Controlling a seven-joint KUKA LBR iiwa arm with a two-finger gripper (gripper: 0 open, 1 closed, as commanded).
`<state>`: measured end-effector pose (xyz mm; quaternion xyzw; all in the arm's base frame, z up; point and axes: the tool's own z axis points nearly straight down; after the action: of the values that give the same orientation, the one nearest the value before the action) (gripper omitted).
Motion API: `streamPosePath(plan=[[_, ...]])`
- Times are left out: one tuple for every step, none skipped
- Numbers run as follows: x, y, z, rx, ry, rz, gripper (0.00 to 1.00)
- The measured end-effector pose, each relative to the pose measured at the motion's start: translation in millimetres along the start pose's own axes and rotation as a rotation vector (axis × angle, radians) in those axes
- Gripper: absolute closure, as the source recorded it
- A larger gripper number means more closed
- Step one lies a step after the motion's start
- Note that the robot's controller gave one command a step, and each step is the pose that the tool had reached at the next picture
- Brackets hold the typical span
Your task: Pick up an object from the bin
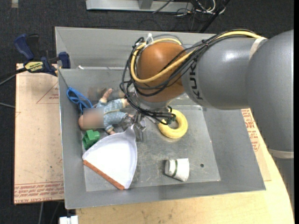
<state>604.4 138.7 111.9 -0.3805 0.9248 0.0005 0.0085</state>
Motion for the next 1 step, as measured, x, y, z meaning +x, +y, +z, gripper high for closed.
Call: streamPosePath(plan=[[7.6, 5.3, -46.8, 0.004, -0.007, -0.003, 1.00]])
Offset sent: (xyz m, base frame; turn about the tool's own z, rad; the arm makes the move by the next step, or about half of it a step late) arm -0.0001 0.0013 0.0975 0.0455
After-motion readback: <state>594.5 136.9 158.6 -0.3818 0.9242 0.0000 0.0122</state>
